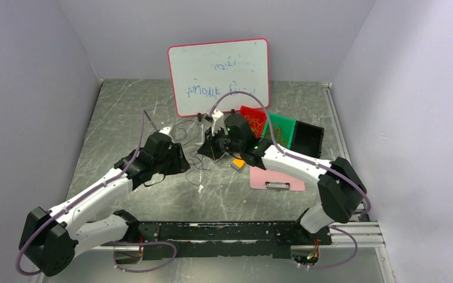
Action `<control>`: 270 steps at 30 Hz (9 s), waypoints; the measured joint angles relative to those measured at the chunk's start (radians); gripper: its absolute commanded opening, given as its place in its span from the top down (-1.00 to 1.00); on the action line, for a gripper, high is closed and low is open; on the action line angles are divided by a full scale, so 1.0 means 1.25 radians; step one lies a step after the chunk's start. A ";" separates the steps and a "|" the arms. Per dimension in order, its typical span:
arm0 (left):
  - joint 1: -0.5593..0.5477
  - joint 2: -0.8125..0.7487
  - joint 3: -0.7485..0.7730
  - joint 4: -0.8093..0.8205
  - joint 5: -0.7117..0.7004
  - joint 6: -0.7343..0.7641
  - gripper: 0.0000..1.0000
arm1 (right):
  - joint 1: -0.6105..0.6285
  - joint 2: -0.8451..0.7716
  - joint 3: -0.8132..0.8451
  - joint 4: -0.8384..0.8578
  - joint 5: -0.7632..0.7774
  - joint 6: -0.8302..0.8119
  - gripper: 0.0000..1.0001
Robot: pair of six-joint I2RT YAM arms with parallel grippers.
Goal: Untangle the cables
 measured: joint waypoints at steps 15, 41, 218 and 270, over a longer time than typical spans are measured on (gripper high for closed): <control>0.000 -0.074 -0.059 0.027 -0.109 -0.048 -0.32 | 0.000 0.181 -0.009 0.059 0.084 0.080 0.35; 0.067 -0.062 -0.018 0.060 -0.188 -0.044 -0.34 | 0.026 0.131 -0.011 0.053 0.070 -0.117 -0.74; 0.281 0.775 0.562 -0.076 -0.147 0.227 0.64 | -0.435 -0.194 -0.083 -0.141 0.212 0.054 0.10; 0.103 0.112 0.077 0.030 -0.141 0.030 -0.15 | -0.026 0.167 -0.011 0.136 -0.045 -0.101 0.01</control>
